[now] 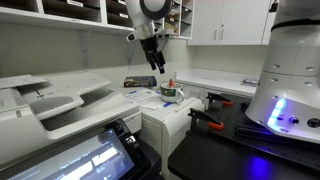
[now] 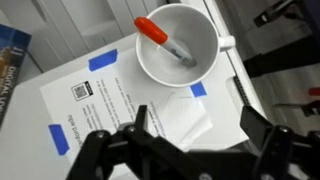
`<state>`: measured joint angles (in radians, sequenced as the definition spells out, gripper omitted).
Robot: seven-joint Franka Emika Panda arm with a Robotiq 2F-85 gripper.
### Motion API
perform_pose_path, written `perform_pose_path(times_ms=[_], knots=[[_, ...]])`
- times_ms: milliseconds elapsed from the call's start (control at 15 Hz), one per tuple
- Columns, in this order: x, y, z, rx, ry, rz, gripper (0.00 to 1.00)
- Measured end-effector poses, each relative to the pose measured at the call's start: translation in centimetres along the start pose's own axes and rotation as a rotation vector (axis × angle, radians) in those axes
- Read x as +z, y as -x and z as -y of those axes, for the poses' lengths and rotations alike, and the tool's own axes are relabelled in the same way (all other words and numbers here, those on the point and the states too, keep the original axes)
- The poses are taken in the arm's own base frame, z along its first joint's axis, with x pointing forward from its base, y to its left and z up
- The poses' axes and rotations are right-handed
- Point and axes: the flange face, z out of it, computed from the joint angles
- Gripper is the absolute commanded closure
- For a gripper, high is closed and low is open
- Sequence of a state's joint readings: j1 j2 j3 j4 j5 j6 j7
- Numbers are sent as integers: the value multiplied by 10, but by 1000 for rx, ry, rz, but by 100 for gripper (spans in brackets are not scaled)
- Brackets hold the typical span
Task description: Put the marker in the mug
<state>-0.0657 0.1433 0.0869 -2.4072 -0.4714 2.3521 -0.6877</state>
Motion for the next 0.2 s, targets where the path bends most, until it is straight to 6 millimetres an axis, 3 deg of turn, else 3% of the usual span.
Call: perform_pose_path(times_ms=[200], knots=[[-6, 4, 8, -9, -24, -66, 0]])
